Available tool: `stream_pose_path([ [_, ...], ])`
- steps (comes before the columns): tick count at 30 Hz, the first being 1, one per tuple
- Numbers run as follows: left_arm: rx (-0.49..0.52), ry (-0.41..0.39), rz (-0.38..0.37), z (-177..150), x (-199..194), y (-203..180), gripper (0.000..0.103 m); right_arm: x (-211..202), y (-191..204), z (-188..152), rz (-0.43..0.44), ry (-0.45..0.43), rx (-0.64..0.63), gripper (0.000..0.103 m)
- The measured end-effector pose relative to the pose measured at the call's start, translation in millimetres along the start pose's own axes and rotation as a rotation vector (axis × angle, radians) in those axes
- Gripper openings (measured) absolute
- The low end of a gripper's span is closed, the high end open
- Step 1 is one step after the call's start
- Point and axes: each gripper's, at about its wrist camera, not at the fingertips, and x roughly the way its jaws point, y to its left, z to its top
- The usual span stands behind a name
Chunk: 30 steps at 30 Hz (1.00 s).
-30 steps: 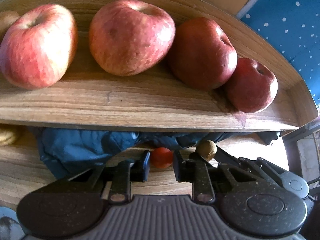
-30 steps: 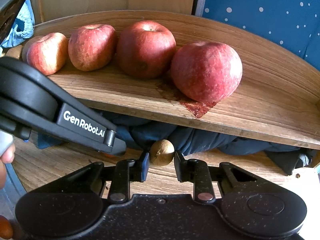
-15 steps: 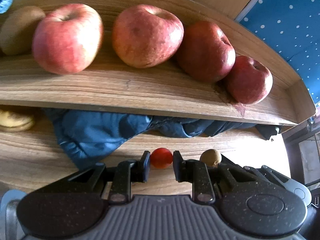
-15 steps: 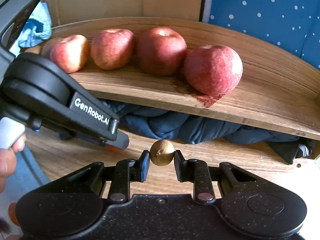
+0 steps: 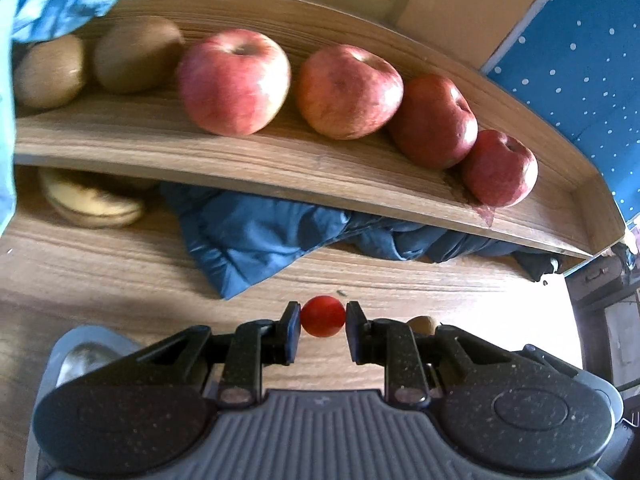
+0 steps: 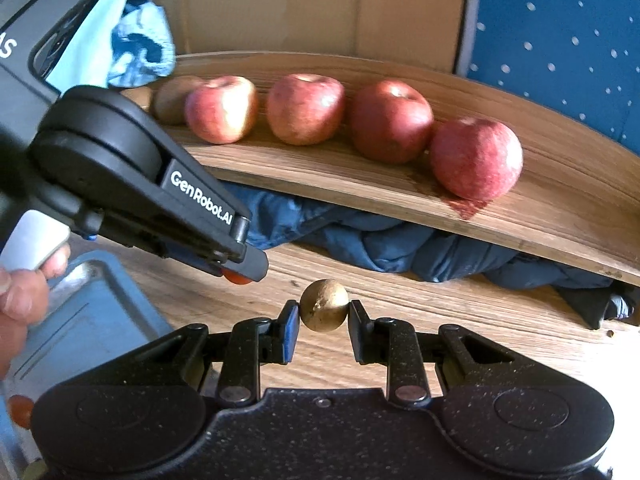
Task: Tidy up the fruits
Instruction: 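Carry the cherry tomato in the left tool and brown fruit in the right tool over the tray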
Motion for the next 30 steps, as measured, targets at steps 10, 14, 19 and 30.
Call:
stream_pose_path([
  [10, -0.042, -0.026, 0.036, -22.2, -29.6, 22.1, 0.026, -17.3, 34.5, -12.4, 0.079, -0.004, -0.080, 0.028],
  [14, -0.059, -0.034, 0.050, -31.7, -39.1, 30.1, 0.026, -22.3, 45.4, -17.5, 0.103, -0.002, -0.104, 0.028],
  [19, -0.077, -0.039, 0.064, -41.2, -43.5, 35.5, 0.026, -26.9, 54.8, -21.9, 0.123, -0.001, -0.125, 0.028],
  [30, -0.110, -0.039, 0.094, -57.0, -50.5, 49.0, 0.026, -27.0, 68.6, -28.1, 0.155, 0.017, -0.158, 0.028],
])
